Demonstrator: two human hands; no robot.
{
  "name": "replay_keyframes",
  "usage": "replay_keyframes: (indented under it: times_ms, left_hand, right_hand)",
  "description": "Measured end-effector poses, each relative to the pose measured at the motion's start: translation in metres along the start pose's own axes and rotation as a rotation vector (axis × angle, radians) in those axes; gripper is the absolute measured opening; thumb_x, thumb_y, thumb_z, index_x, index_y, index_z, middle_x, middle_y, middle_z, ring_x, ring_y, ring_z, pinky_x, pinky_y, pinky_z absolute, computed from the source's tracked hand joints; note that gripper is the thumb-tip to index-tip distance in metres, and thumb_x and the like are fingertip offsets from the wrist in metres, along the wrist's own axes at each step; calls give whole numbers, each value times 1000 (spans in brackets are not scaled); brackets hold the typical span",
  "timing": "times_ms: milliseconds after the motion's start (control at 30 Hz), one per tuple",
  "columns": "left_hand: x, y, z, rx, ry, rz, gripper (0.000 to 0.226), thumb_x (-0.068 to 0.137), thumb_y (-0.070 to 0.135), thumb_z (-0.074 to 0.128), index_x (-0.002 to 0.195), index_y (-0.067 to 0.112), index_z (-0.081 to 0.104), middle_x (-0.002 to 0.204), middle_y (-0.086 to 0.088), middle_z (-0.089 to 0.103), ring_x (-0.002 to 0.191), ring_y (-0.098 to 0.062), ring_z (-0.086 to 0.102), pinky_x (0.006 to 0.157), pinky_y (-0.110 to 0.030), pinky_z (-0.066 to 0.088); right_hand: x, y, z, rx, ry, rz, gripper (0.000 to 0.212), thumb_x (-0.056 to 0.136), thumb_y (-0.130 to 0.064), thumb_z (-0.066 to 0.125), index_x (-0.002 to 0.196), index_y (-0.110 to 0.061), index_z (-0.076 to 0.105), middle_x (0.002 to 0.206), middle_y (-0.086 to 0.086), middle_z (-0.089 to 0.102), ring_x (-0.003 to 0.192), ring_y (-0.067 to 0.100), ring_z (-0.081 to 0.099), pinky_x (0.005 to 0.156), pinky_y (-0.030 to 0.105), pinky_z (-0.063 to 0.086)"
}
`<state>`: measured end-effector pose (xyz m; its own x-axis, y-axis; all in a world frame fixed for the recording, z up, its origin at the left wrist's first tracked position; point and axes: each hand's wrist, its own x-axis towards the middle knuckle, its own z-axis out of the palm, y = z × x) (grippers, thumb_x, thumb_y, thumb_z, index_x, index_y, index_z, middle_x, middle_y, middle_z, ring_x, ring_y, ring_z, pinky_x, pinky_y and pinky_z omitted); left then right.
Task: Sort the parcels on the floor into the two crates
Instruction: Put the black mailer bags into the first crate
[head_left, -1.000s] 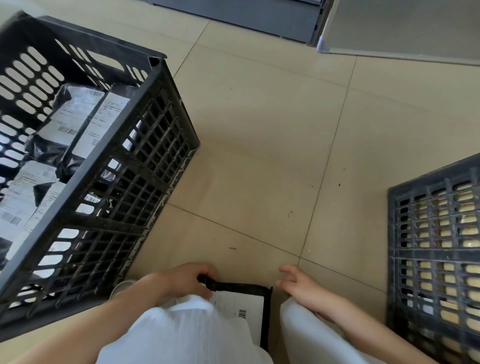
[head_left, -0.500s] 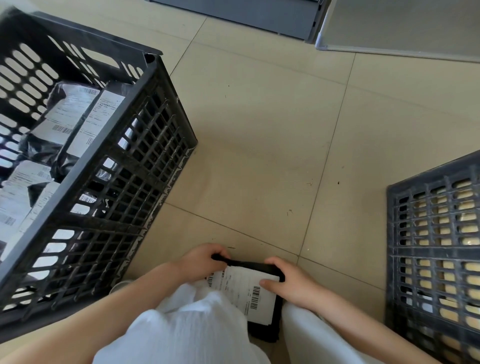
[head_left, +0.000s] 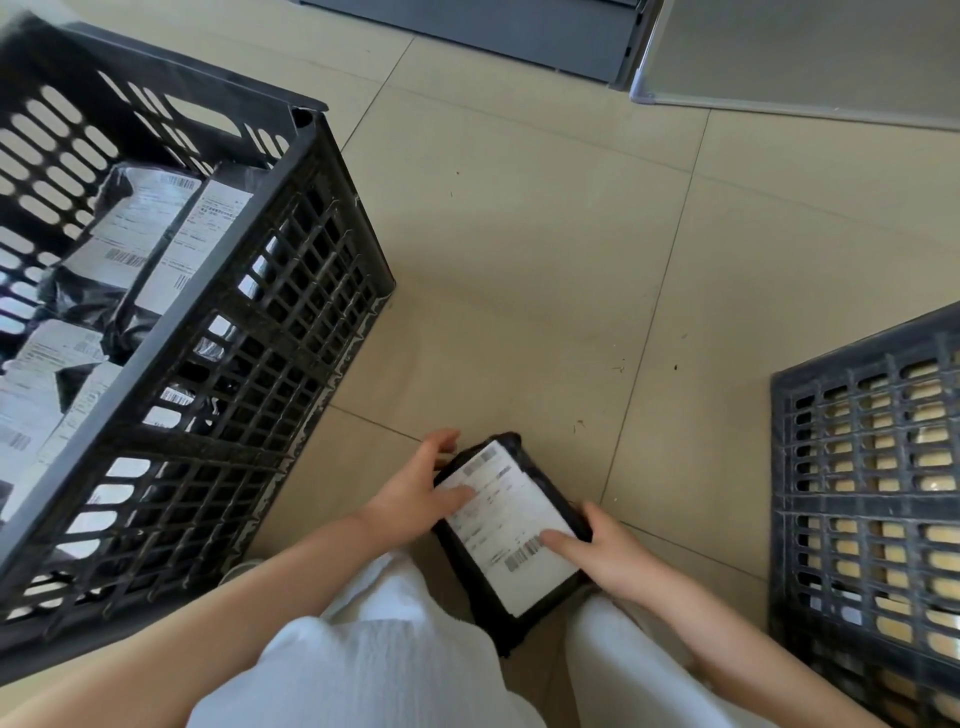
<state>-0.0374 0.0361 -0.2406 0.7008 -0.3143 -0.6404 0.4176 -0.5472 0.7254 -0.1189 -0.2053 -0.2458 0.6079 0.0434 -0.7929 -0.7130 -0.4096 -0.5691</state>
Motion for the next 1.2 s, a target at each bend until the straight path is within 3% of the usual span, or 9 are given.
replay_keyframes:
  times_ms: [167, 233, 400, 500, 667, 767, 900, 1100, 1200]
  left_hand:
    - [2, 10, -6, -235, 222, -112, 80, 92, 28, 67, 154, 24, 17, 149, 0, 36, 130, -12, 38, 100, -27, 34]
    - [2, 15, -11, -256, 228, -139, 83, 92, 36, 67, 155, 25, 15, 154, -1, 32, 135, -16, 38, 106, -30, 35]
    - [-11, 21, -8, -424, -32, -236, 78, 87, 48, 68, 152, 31, 27, 138, 4, 54, 124, -16, 55, 101, -45, 51]
    - [-15, 23, -2, -424, -149, -203, 77, 88, 44, 69, 152, 36, 25, 139, 9, 54, 121, -13, 59, 91, -39, 57]
    - [-16, 29, -6, -387, -83, -136, 90, 81, 39, 77, 151, 39, 22, 135, 16, 55, 120, -9, 57, 105, -37, 48]
    - [-19, 34, -9, -323, 1, -116, 74, 87, 35, 74, 144, 37, 28, 130, 12, 57, 110, -13, 63, 79, -33, 59]
    - [-24, 42, -14, -314, 91, -67, 52, 94, 27, 66, 137, 33, 39, 124, 8, 63, 100, -13, 66, 57, -16, 49]
    - [-35, 54, -25, -371, 135, 7, 39, 100, 18, 56, 137, 23, 47, 121, 7, 66, 102, -5, 64, 66, -14, 52]
    - [-38, 62, -33, -323, 181, 54, 33, 102, 17, 50, 135, 20, 50, 121, 8, 67, 105, -4, 63, 87, -22, 54]
  right_hand:
    - [-2, -1, 6, 305, 36, 42, 36, 93, -24, 70, 124, -12, 56, 112, 0, 72, 103, 16, 69, 97, 37, 53]
    - [-3, -10, 8, 480, 23, 54, 30, 96, -20, 65, 125, -14, 58, 114, 2, 73, 105, 18, 69, 95, 35, 54]
    - [-5, -32, 0, 784, 16, 86, 26, 98, -22, 61, 123, -22, 61, 115, 4, 75, 109, 26, 67, 93, 47, 52]
    - [-9, -39, -1, 763, 13, 63, 26, 98, -24, 61, 124, -26, 61, 115, 0, 75, 110, 24, 67, 93, 45, 53]
    - [-17, -54, 1, 643, -36, 16, 22, 98, -23, 61, 120, -27, 64, 109, -7, 77, 104, 16, 70, 88, 35, 54]
    - [-19, -64, -1, 557, -31, -19, 24, 97, -25, 63, 120, -27, 64, 112, -8, 76, 106, 15, 69, 88, 33, 55]
    - [-23, -74, -6, 443, -58, -52, 23, 99, -25, 61, 121, -29, 63, 117, -9, 74, 108, 12, 69, 96, 36, 55]
    - [-28, -82, -10, 348, -47, -71, 27, 100, -28, 59, 127, -27, 59, 124, -6, 69, 116, 15, 63, 99, 34, 52]
    - [-30, -89, -13, 302, -32, -80, 24, 99, -32, 59, 122, -24, 62, 124, 3, 69, 118, 21, 63, 97, 33, 52]
